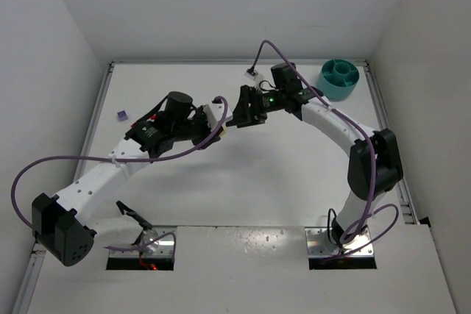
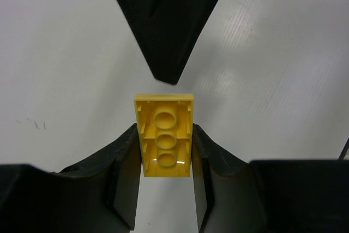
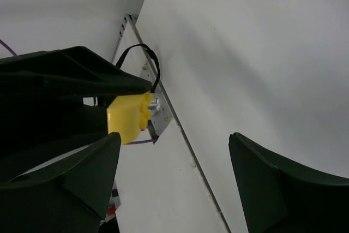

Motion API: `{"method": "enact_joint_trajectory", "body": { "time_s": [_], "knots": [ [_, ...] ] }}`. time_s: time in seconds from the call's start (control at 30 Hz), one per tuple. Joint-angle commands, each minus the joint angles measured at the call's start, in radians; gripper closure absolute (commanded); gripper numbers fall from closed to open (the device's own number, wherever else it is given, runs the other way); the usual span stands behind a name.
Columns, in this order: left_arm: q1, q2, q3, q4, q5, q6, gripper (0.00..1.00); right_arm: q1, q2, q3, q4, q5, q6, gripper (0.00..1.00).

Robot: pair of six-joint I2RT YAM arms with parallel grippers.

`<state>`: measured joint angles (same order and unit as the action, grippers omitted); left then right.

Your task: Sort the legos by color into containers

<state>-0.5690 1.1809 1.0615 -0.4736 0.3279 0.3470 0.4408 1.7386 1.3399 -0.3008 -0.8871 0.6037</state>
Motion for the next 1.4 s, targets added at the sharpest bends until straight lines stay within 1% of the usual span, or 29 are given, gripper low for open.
{"method": "enact_joint_trajectory", "body": {
  "time_s": [0.0,0.1,0.27,0.33,0.43,0.53,0.57,0.6,0.67,0.7,0.73,0.77,0.8,0.83,0.87,0.9,0.93,0.97,1.03,1.07,1.1,1.13,1.17,1.2,1.27,1.3,1.33,1.37],
  "knots": [
    [-0.019,0.005,0.055,0.033,-0.023,0.01,0.9,0.032,0.006,0.07,0.015,0.023,0.013,0.19],
    [-0.028,0.005,0.055,0.033,-0.033,0.01,0.9,0.053,0.016,0.094,0.015,0.013,0.013,0.19],
    [-0.028,0.005,0.055,0.033,-0.033,0.01,0.9,0.088,0.036,0.104,0.026,0.004,0.013,0.24],
    [-0.028,0.014,0.055,0.033,-0.033,0.01,0.9,0.107,0.045,0.104,0.026,0.004,0.013,0.3],
    [-0.037,0.014,0.055,0.033,-0.033,0.01,0.9,0.116,0.067,0.104,0.035,-0.006,0.013,0.36],
    [-0.037,0.014,0.055,0.033,-0.033,0.01,0.9,0.139,0.076,0.114,0.035,-0.015,0.013,0.51],
    [-0.037,0.014,0.055,0.033,-0.033,0.01,0.9,0.139,0.076,0.114,0.035,-0.015,0.013,0.67],
    [-0.037,0.014,0.055,0.033,-0.033,0.01,0.9,0.139,0.076,0.114,0.035,-0.015,0.013,0.77],
    [-0.037,0.014,0.055,0.033,-0.033,0.01,0.9,0.139,0.076,0.125,0.022,-0.001,0.002,0.95],
    [-0.037,0.014,0.055,0.033,-0.033,0.01,0.88,0.139,0.076,0.125,0.009,0.011,-0.01,0.98],
    [-0.037,0.014,0.055,0.033,-0.033,0.01,0.84,0.139,0.067,0.125,0.009,0.02,-0.022,1.0],
    [-0.037,0.014,0.045,0.033,-0.033,0.01,0.79,0.118,0.067,0.125,-0.001,0.033,-0.022,1.0],
    [-0.037,0.005,0.045,0.033,-0.033,-0.011,0.6,0.118,0.053,0.134,-0.021,0.033,-0.047,1.0],
    [-0.037,0.005,0.045,0.033,-0.047,-0.02,0.49,0.102,0.039,0.134,-0.041,0.051,-0.067,1.0],
    [-0.037,-0.004,0.032,0.033,-0.074,-0.029,0.41,0.079,0.039,0.163,-0.073,0.098,-0.094,1.0],
    [-0.037,-0.016,0.032,0.033,-0.091,-0.029,0.28,0.069,0.024,0.174,-0.101,0.128,-0.123,1.0],
    [-0.037,-0.026,0.02,0.033,-0.11,-0.043,0.0,0.055,0.006,0.174,-0.145,0.155,-0.178,1.0],
    [-0.037,-0.035,0.02,0.033,-0.156,-0.058,0.0,0.036,0.006,0.2,-0.174,0.225,-0.211,1.0],
    [-0.017,-0.062,0.011,0.033,-0.19,-0.095,0.0,-0.02,-0.004,0.249,-0.265,0.307,-0.309,1.0],
    [-0.003,-0.063,0.011,0.033,-0.19,-0.111,0.0,-0.04,-0.004,0.271,-0.297,0.392,-0.344,1.0],
    [0.01,-0.078,0.011,0.033,-0.199,-0.124,0.0,-0.077,0.009,0.301,-0.332,0.443,-0.378,1.0],
    [0.03,-0.078,0.02,0.033,-0.199,-0.137,0.0,-0.097,0.019,0.364,-0.393,0.538,-0.451,1.0],
    [0.031,-0.078,0.029,0.024,-0.21,-0.137,0.0,-0.117,0.042,0.395,-0.417,0.584,-0.49,1.0],
    [0.046,-0.078,0.04,0.007,-0.21,-0.137,0.0,-0.157,0.053,0.454,-0.447,0.685,-0.571,1.0],
    [0.06,-0.05,0.055,-0.012,-0.222,-0.137,0.0,-0.198,0.073,0.505,-0.448,0.769,-0.648,1.0],
    [0.075,-0.032,0.055,-0.013,-0.245,-0.137,0.0,-0.239,0.103,0.533,-0.46,0.807,-0.686,1.0],
    [0.075,-0.011,0.07,-0.025,-0.262,-0.137,0.0,-0.263,0.128,0.601,-0.46,0.865,-0.721,1.0],
    [0.101,0.034,0.09,-0.034,-0.274,-0.157,0.0,-0.287,0.159,0.648,-0.504,0.882,-0.781,1.0]
  ]
}}
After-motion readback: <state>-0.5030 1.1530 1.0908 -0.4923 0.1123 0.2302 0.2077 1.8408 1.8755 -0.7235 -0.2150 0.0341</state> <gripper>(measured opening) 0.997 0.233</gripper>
